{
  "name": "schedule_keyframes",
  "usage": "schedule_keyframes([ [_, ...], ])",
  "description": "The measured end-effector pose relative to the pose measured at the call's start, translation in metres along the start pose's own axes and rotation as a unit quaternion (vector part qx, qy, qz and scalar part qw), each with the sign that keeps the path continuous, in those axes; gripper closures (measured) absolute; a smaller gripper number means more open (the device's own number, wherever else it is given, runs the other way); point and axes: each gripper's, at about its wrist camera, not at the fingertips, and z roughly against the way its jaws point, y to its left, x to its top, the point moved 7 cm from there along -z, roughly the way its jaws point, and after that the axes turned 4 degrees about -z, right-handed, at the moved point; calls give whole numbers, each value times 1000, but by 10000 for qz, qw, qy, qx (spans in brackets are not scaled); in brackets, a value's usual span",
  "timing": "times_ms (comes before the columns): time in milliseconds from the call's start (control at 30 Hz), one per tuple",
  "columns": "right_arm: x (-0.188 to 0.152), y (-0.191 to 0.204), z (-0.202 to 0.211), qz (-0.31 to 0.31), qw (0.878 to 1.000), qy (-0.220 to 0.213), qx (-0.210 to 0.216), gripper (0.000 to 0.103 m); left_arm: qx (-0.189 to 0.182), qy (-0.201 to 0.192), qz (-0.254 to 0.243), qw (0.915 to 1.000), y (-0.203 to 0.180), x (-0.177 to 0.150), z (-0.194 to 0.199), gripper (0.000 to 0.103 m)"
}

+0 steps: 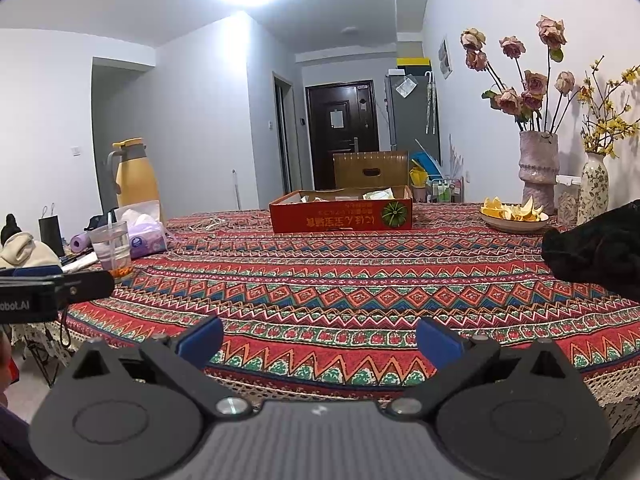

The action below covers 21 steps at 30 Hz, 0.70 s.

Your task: Organize snacks

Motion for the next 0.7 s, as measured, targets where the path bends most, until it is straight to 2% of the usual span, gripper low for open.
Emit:
schedule_keyframes([
  [700,-2,1,-2,-28,10000,16,27,0,58,-75,-64,9999,1,-2,2,0],
])
